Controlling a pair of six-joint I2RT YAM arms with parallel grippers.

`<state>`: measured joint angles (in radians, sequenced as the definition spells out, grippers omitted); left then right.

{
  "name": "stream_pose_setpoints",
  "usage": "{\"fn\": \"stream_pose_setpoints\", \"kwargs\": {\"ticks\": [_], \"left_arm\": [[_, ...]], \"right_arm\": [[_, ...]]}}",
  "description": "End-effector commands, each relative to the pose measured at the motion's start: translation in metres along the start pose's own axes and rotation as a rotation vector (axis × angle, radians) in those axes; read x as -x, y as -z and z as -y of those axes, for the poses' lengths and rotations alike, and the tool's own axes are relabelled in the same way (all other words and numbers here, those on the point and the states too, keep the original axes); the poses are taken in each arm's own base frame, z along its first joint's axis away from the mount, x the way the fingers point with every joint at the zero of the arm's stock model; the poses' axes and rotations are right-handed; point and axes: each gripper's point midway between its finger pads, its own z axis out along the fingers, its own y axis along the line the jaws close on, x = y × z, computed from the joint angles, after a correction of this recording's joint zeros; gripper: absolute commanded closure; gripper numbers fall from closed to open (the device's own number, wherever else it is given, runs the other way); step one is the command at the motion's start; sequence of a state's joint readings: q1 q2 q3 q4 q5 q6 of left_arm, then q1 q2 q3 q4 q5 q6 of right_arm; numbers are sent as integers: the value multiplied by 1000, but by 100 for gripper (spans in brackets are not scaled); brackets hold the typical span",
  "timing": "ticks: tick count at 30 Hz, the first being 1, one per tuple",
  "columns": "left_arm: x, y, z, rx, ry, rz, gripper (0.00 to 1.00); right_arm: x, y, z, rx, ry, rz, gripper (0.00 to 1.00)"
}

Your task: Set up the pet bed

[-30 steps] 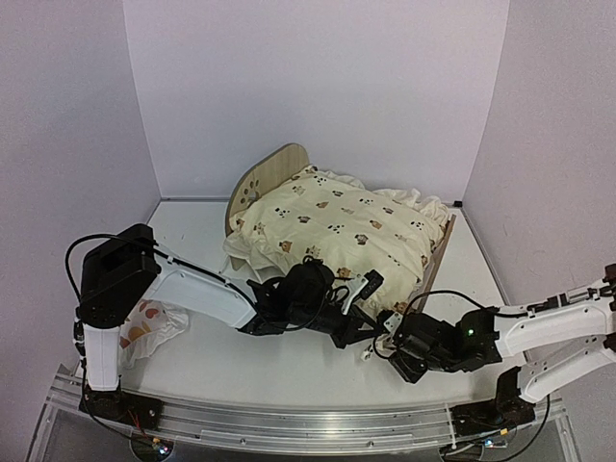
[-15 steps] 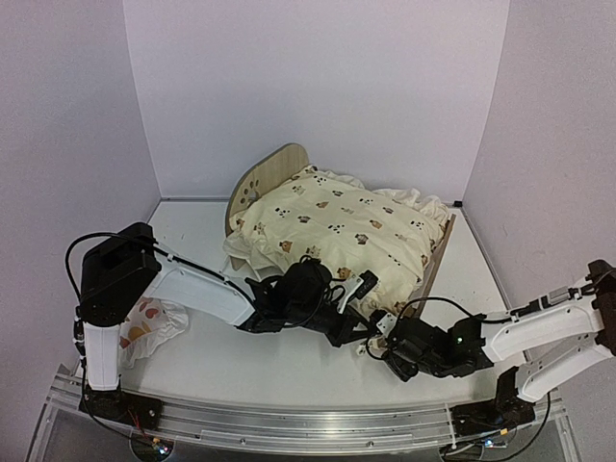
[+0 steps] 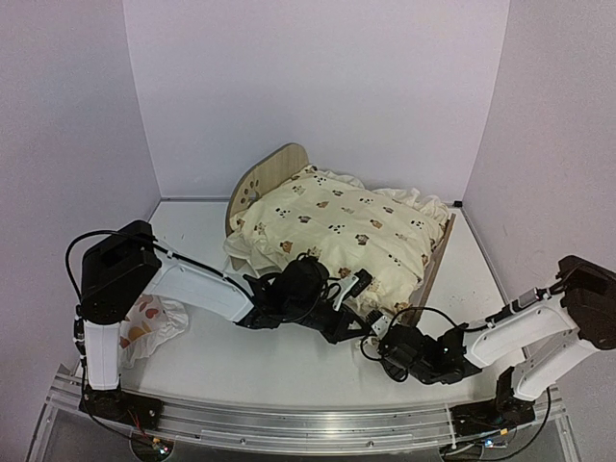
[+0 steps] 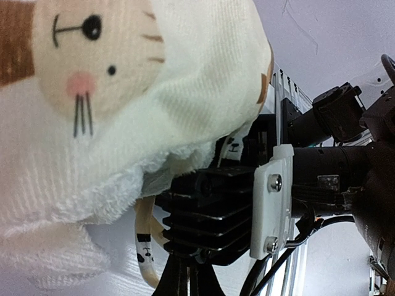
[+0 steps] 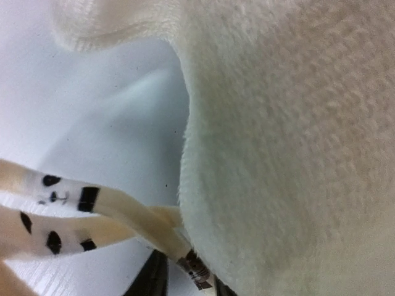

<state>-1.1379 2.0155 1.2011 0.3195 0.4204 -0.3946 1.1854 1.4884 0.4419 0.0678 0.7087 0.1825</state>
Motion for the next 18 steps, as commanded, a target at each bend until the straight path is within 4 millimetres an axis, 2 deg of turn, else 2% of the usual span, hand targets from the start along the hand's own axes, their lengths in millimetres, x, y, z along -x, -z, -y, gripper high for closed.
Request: {"fn": "stream_pose_setpoints", "kwargs": {"ticks": [1, 5, 10, 18], "left_arm": [[45, 13, 21, -53, -57, 132, 100], [46, 15, 19, -44, -55, 136, 100], [48, 17, 18, -38, -49, 143, 100], [58, 23, 21, -30, -55, 162, 100]], "right_arm": [[-16, -5, -3, 1, 59, -44, 83], [-14, -2, -7, 30, 49, -40, 100], [-10, 7, -10, 81, 15, -47, 100], [-21, 36, -3, 159, -132, -109, 100]]}}
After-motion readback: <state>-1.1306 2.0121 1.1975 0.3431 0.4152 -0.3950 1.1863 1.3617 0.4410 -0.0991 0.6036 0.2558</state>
